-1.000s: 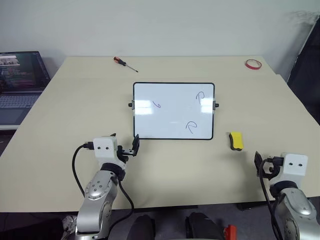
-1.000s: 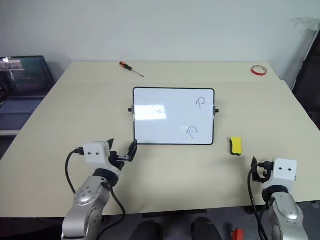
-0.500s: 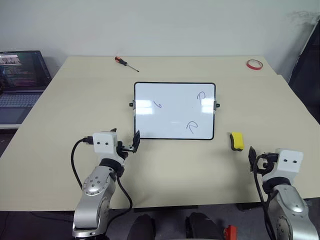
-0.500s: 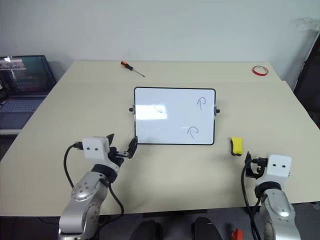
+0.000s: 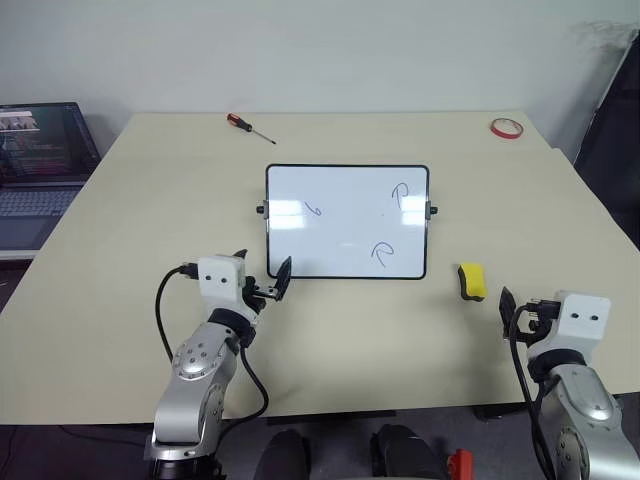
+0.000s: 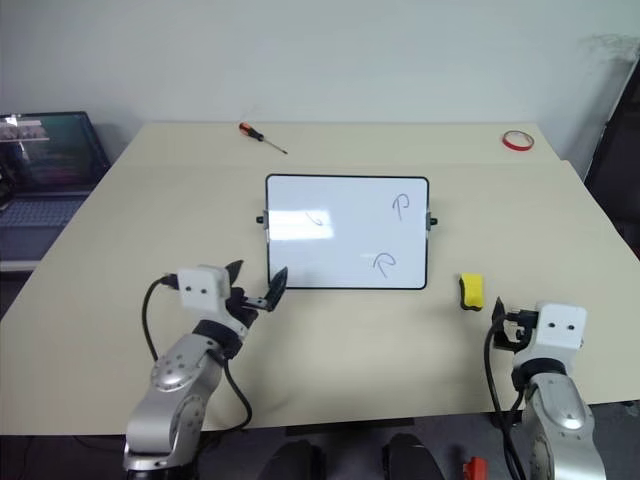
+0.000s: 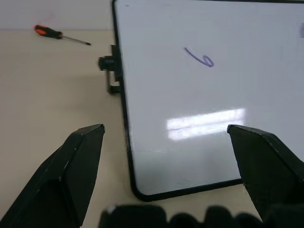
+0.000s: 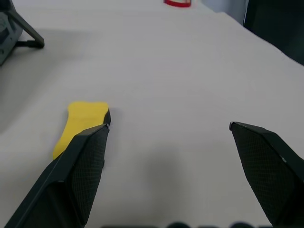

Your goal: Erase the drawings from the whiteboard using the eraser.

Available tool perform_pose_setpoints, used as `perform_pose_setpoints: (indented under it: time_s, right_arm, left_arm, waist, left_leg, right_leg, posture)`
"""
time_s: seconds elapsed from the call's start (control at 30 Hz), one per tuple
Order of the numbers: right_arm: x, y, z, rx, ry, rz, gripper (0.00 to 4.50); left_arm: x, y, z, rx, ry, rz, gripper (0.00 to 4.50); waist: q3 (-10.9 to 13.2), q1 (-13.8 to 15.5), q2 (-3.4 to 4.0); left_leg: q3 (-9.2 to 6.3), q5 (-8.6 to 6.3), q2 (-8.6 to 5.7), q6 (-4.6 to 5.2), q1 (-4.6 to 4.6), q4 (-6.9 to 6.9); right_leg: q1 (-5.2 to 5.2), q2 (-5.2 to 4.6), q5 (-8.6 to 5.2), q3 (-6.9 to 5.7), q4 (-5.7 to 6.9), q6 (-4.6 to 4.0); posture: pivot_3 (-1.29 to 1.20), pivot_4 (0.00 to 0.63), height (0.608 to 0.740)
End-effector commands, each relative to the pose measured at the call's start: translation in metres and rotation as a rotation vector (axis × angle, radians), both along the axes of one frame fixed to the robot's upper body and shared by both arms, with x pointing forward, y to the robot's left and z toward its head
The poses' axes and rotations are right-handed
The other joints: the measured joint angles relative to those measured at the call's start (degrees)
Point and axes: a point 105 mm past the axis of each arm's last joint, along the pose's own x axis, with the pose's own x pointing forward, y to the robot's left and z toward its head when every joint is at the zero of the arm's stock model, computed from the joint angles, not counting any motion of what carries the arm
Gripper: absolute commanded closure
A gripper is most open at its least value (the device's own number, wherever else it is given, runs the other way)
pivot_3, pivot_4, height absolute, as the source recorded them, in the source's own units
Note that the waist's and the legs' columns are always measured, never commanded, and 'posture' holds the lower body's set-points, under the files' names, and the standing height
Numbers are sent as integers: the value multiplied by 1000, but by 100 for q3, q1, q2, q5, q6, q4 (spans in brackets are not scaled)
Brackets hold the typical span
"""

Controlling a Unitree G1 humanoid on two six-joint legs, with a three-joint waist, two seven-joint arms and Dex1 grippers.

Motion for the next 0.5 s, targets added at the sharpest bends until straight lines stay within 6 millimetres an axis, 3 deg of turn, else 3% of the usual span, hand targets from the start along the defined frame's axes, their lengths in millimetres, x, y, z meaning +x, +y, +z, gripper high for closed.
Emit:
perform_pose_setpoints:
  time_s: [0.03, 0.17, 0.33, 0.5]
  right_arm:
    - [2, 3, 20, 3, -61, 11, 47]
    - [7, 9, 22, 25, -42, 30, 47]
    - [15, 30, 14, 137, 14, 109, 47]
    - [22, 42, 1, 228, 90, 152, 47]
  left_arm:
    - [-2, -39, 14, -2, -27, -291, 0]
    - [-7, -65, 15, 44, -9, -535, 0]
    - [-9, -92, 12, 92, 11, -847, 0]
    - [-1, -108, 10, 174, -25, -984, 0]
  waist:
    - [0, 2, -1]
    - [3, 0, 4]
    - [5, -8, 7]
    - [7, -16, 11]
  left_leg:
    - [-1, 0, -2, 0, -1, 0]
    - [0, 0, -5, -1, -3, 0]
    - [-3, 0, -3, 0, -3, 0]
    - [1, 0, -3, 0, -3, 0]
  right_leg:
    - [0, 0, 0, -1, 0, 0]
    - [0, 9, 0, -2, -1, 1]
    - [-2, 11, -1, -4, 1, 0]
    - [-3, 17, -1, 0, 1, 0]
  posture:
    - [0, 150, 740]
    - [0, 150, 740]
    - [0, 150, 740]
    - [0, 150, 740]
